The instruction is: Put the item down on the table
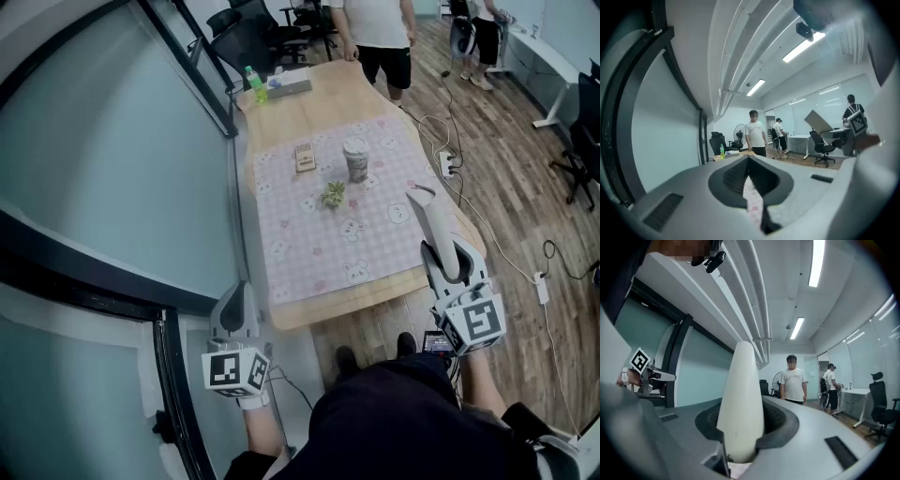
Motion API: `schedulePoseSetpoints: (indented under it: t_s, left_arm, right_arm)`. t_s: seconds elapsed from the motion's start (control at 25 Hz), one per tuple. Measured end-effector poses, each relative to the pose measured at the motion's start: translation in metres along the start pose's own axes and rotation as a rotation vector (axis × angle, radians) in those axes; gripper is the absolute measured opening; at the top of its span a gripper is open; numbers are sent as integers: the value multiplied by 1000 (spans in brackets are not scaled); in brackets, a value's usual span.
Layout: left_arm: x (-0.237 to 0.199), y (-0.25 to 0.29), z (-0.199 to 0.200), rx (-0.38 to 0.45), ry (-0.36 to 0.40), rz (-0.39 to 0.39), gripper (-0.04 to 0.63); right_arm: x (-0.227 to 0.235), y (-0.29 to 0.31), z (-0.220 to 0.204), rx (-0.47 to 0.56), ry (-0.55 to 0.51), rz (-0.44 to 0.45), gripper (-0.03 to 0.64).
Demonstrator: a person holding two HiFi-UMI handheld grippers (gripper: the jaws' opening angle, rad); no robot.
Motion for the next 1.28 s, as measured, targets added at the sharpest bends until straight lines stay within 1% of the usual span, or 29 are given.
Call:
schedulePoseSetpoints:
  t_s: [0.12, 0.24, 0.4, 0.48, 0.56, 0.72, 0.8, 0.96, 1.16, 1.28]
  left_arm:
    - [-4, 2, -5, -3, -15, 5, 0]
    - [-7, 3, -7, -9, -24, 2, 0]
    - [-7, 4, -6, -11, -32, 15, 0]
    - [-5, 4, -7, -12, -32, 15, 0]
    - [-3, 4, -8, -16, -34, 13, 0]
    - [1, 4, -10, -19, -32, 10, 0]
    - [0, 4, -11, -20, -25, 14, 0]
    - [-4, 1, -12, -17, -28, 18, 0]
    - [-7, -4, -19, 1, -38, -17, 0]
    - [-11, -8, -23, 3, -44, -31, 0]
  right_arm:
    - [-11, 9, 8, 4, 29, -3, 143]
    - [-15, 11, 1, -16, 21, -8, 143]
    - [-17, 15, 4, -14, 63, -15, 143]
    - [-16, 16, 0, -28, 61, -14, 143]
    - [-14, 15, -5, -42, 54, 3, 143]
    - [-14, 18, -5, -17, 134, 44, 146]
    - [-16, 19, -5, -42, 110, 32, 146]
    - [-22, 18, -9, -66, 73, 59, 146]
    - [-35, 21, -16, -94, 111, 66, 149]
    - [-45, 21, -19, -106, 96, 69, 149]
Point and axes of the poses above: the fingertips, and each gripper's own axes: y forward along the fingers, x to its right, z out of its top, the point moved 7 cm from there along -y, backward along the fingers, and after that the axes turned 8 degrees about y, right-handed, at the moved point
